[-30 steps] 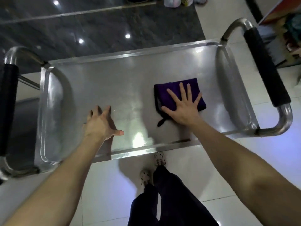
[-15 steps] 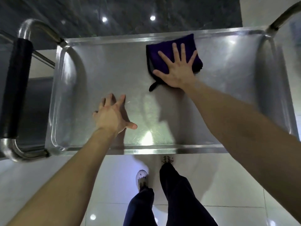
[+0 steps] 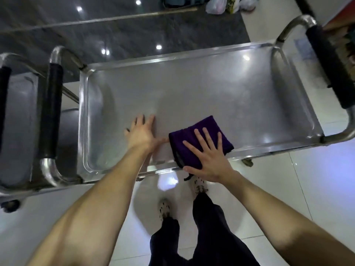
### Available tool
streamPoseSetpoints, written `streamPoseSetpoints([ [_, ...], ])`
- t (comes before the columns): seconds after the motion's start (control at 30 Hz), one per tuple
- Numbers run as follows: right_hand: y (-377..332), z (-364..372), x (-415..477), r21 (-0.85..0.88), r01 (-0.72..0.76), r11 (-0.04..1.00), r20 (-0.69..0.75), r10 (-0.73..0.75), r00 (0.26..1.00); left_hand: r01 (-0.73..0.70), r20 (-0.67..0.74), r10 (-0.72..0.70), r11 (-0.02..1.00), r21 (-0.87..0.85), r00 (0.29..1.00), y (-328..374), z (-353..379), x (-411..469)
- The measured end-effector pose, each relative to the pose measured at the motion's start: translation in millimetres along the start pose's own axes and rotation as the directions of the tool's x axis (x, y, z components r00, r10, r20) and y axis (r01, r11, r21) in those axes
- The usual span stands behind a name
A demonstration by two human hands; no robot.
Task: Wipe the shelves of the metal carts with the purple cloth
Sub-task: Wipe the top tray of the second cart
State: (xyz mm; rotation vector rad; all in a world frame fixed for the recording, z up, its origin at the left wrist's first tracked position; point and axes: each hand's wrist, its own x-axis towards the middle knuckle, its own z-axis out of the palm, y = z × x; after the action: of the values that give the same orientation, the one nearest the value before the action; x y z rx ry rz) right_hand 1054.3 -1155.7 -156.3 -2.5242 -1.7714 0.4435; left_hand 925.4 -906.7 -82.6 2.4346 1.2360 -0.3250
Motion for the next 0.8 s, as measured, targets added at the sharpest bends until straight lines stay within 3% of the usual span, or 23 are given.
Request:
streamPoseSetpoints([
  [0.07,-5,-4,2,-0.047,-0.03,0.998,0.062,0.033,0.998,-0.06,-0.053,0.054,0.992,-0.114,0.997,-28,4,-21],
  [0.17,-11,-1,2,-0.112,-0.043,0.993,0.123,0.057,0.991,-0.165,-0.109,0.168,0.986,0.036,0.98,-86,13,-62],
  [0.27,-17,1,2,-0.126,-0.061,0.99,0.131,0.077,0.988,-0.176,0.008,0.177,0.965,0.196,0.984,-146,24,-87],
  [0.37,-21,1,4,-0.144,-0.088,0.986,0.126,0.106,0.986,-0.098,0.112,0.07,0.958,0.268,0.991,-178,37,-86],
  [0.63,-14,-14,20,-0.097,-0.1,0.99,0.137,0.113,0.984,-0.071,0.024,0.067,0.971,0.23,0.997,-174,54,-60],
  [0.8,-61,-3,24,-0.151,-0.18,0.972,0.098,0.196,0.976,-0.074,0.036,0.067,0.96,0.27,0.997,-168,49,-52],
])
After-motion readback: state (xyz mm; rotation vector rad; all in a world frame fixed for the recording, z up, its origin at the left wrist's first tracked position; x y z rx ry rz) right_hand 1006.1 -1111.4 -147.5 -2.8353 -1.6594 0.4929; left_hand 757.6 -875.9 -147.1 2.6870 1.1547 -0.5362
